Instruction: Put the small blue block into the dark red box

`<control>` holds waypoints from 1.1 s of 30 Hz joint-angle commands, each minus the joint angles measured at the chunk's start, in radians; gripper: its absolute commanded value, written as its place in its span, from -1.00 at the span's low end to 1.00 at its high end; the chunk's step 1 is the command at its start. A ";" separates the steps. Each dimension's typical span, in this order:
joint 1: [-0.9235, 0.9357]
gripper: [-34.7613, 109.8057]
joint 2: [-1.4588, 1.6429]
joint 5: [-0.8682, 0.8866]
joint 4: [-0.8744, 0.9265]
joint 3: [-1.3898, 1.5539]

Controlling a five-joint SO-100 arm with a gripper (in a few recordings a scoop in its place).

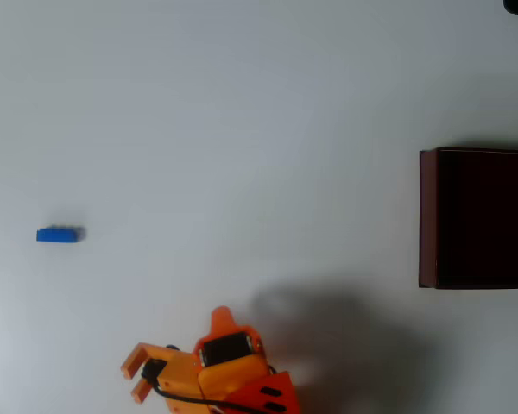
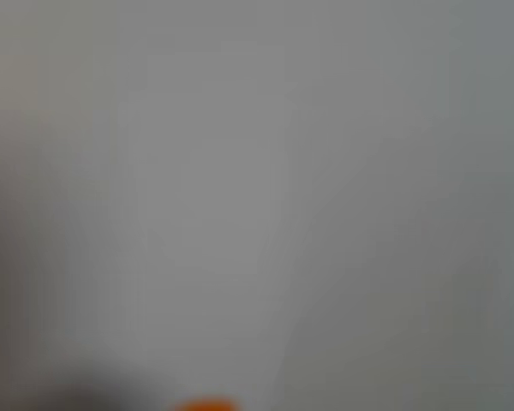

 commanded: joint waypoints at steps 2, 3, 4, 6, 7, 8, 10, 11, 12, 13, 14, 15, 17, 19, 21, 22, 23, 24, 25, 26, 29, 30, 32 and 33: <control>-0.009 -0.52 0.006 -0.003 0.012 0.006; -0.009 -0.52 0.006 -0.003 0.012 0.006; -0.009 -0.52 0.006 -0.003 0.012 0.006; -0.009 -0.52 0.006 -0.003 0.012 0.006; -0.009 -0.52 0.006 -0.003 0.012 0.006; -0.009 -0.52 0.006 -0.003 0.012 0.006; -0.009 -0.52 0.006 -0.003 0.012 0.006; -0.009 -0.52 0.006 -0.003 0.012 0.006; -0.009 -0.52 0.006 -0.003 0.012 0.006; -0.009 -0.52 0.006 -0.003 0.012 0.006; -0.009 -0.52 0.006 -0.003 0.012 0.006; -0.009 -0.52 0.006 -0.003 0.012 0.006; -0.009 -0.52 0.006 -0.003 0.012 0.006; -0.009 -0.52 0.006 -0.003 0.012 0.006; -0.011 -0.49 0.006 0.025 0.012 0.006; -0.006 -0.47 0.008 0.063 0.011 0.006; -0.015 -0.45 0.008 0.140 0.002 0.005; -0.043 -0.43 0.008 0.184 -0.015 -0.002; -0.075 -0.41 0.008 0.225 -0.038 -0.011; -0.104 -0.39 0.008 0.273 -0.051 -0.026; -0.149 -0.34 -0.006 0.483 -0.058 -0.060; -0.173 -0.33 -0.026 0.541 -0.072 -0.069; -0.213 -0.32 -0.115 0.629 -0.110 -0.100; -0.233 -0.31 -0.189 0.681 -0.129 -0.127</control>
